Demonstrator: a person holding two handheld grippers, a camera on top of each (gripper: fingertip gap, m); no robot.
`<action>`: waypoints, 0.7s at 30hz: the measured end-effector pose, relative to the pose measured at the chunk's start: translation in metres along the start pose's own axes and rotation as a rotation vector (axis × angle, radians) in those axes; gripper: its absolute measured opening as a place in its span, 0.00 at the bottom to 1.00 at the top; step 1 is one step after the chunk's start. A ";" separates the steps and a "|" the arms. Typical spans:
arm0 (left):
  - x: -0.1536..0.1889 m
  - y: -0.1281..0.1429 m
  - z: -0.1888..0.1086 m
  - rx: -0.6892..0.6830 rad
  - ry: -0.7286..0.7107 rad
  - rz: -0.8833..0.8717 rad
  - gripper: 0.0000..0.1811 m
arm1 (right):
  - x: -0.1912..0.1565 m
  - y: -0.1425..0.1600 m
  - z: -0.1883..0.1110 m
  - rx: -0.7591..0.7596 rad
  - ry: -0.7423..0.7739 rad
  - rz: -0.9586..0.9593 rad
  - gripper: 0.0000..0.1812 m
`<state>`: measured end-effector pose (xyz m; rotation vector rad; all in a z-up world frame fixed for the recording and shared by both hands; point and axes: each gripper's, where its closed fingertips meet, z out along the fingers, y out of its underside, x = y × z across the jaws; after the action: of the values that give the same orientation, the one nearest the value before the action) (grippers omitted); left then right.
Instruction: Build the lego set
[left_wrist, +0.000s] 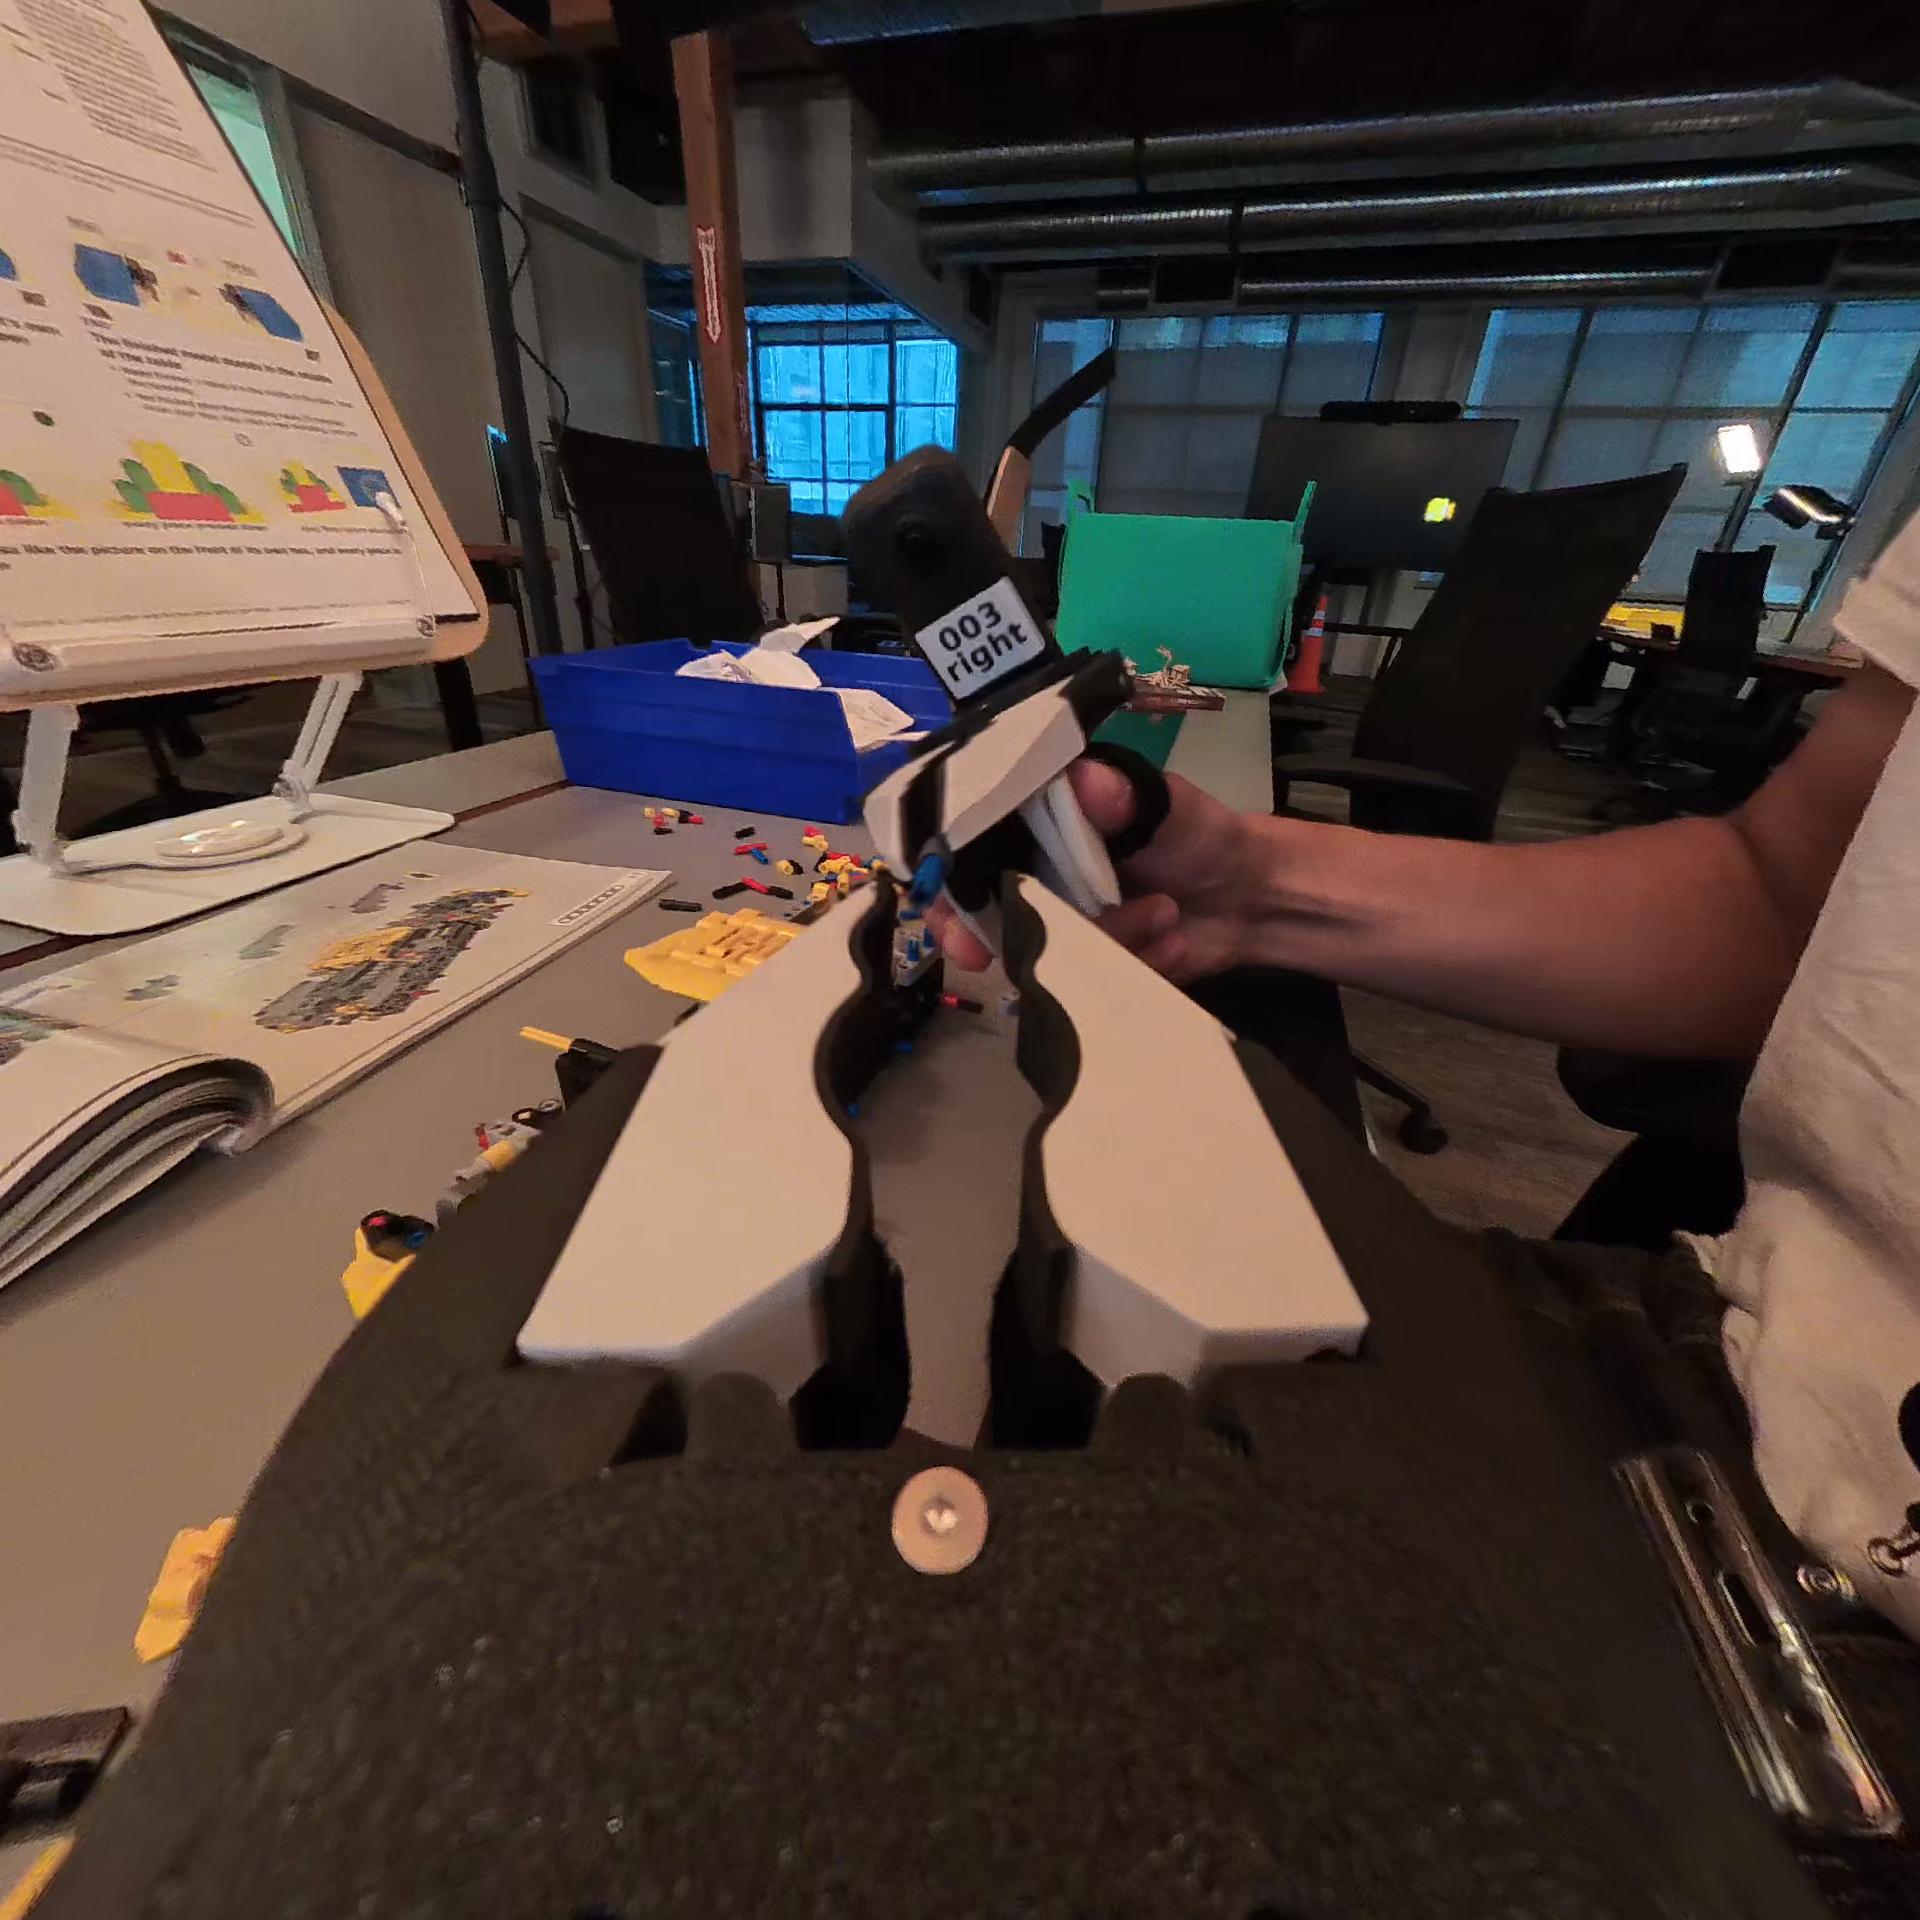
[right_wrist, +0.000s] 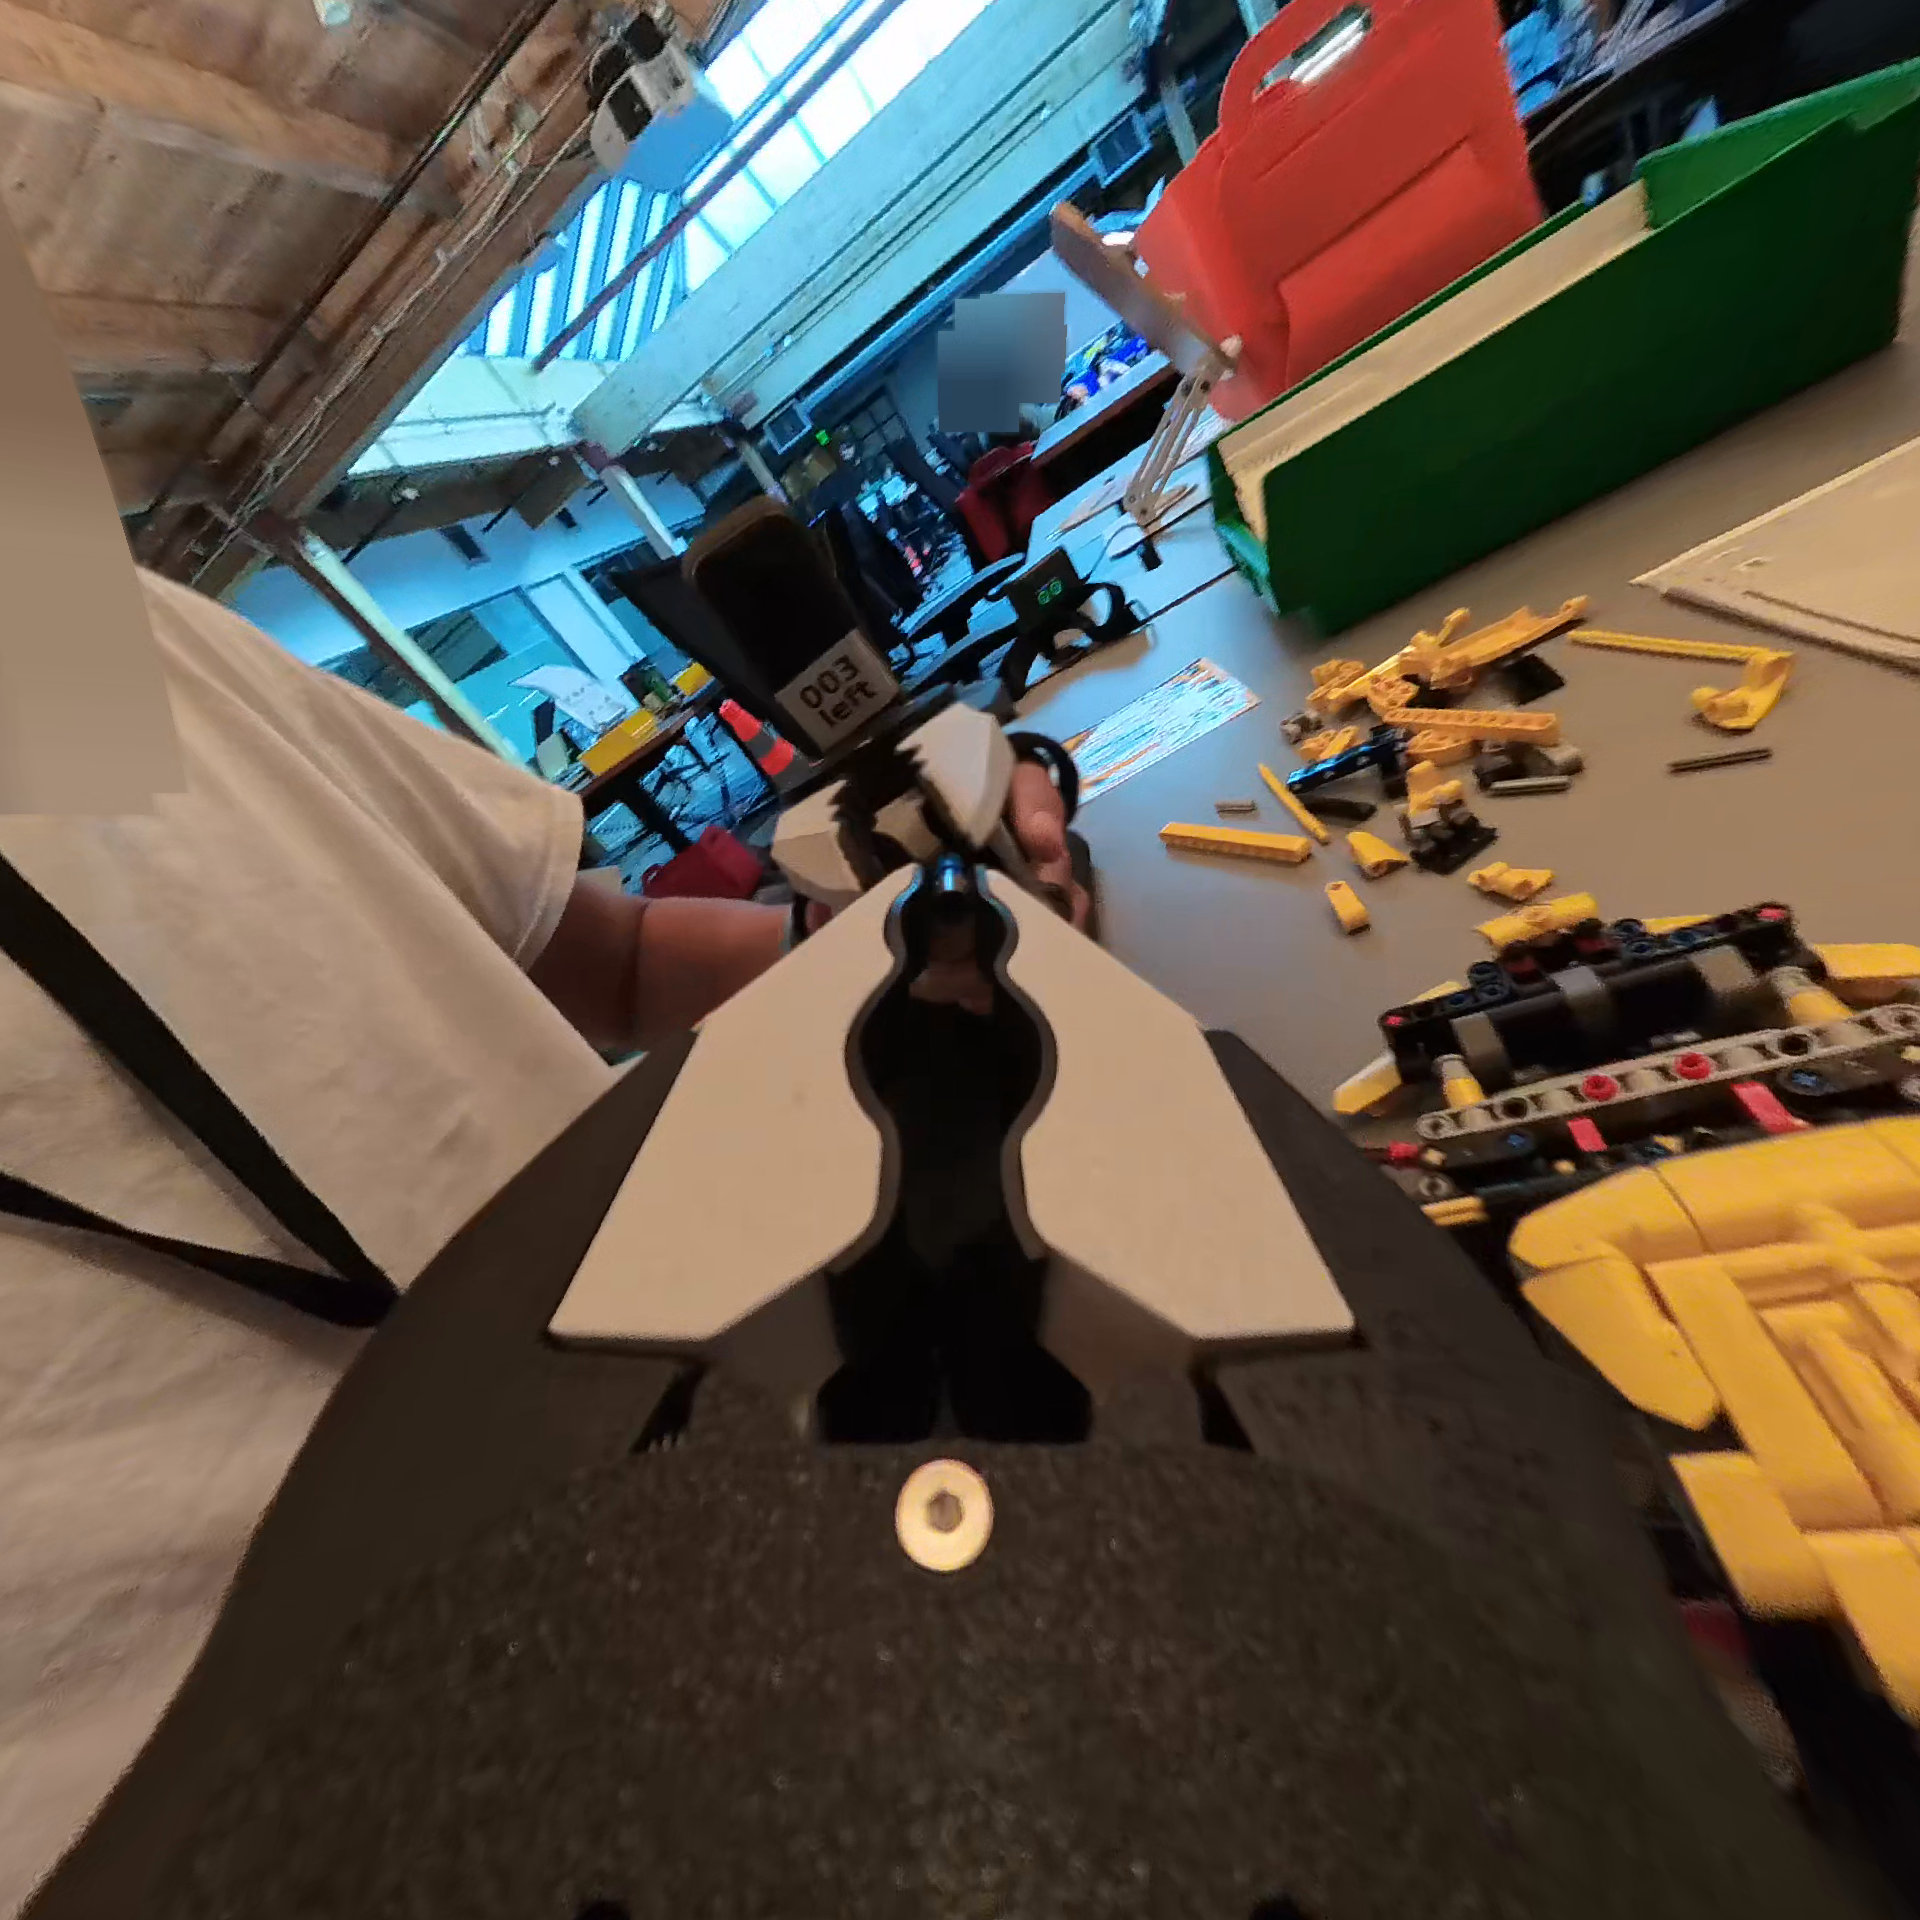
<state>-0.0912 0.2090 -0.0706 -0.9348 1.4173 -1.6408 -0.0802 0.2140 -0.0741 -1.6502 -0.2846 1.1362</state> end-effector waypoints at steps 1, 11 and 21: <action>0.001 0.002 0.001 -0.011 0.009 -0.007 0.13 | -0.004 -0.001 0.002 0.000 -0.022 -0.003 0.03; 0.009 0.002 0.001 -0.014 0.061 -0.003 0.02 | -0.013 0.006 0.005 -0.084 -0.035 -0.045 0.03; 0.014 0.010 0.003 -0.055 0.049 0.096 0.02 | -0.013 0.014 0.002 -0.108 -0.057 -0.007 0.03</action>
<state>-0.0943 0.1939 -0.0793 -0.8486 1.5238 -1.5704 -0.0933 0.2005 -0.0791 -1.7108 -0.3943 1.1818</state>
